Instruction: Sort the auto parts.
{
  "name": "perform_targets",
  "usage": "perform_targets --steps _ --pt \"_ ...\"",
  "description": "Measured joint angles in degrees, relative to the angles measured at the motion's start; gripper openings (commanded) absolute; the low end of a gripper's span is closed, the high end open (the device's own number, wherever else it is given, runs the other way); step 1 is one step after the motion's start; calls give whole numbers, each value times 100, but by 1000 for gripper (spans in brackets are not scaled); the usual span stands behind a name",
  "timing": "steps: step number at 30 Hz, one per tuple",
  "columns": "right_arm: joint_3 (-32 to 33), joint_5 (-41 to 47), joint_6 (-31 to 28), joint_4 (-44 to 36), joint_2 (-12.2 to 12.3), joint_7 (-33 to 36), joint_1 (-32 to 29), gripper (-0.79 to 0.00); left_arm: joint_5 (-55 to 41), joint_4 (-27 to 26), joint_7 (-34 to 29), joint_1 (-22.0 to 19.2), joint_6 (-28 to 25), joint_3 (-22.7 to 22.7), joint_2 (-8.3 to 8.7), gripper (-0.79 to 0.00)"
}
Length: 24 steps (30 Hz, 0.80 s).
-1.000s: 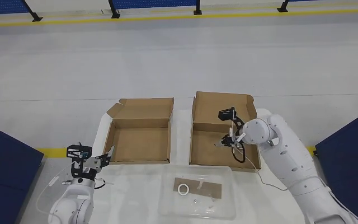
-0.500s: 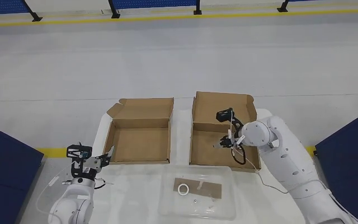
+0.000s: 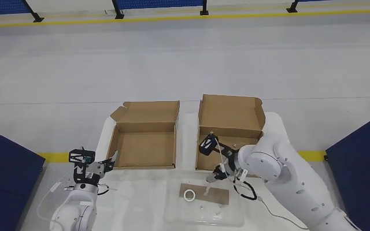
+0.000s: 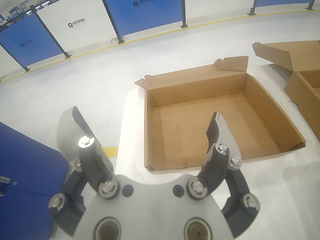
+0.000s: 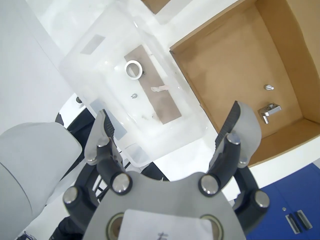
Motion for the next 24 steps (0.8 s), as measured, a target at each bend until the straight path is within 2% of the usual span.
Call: perform_targets --steps 6,15,24 --pt "-445 -91 6 -123 205 0 92 0 0 0 0 0 0 0 0 0" --pt "-496 -121 -49 -144 204 -32 64 0 0 0 0 0 0 0 0 0" --pt "-1349 -550 -397 -196 157 0 138 0 0 0 0 0 0 0 0 0"
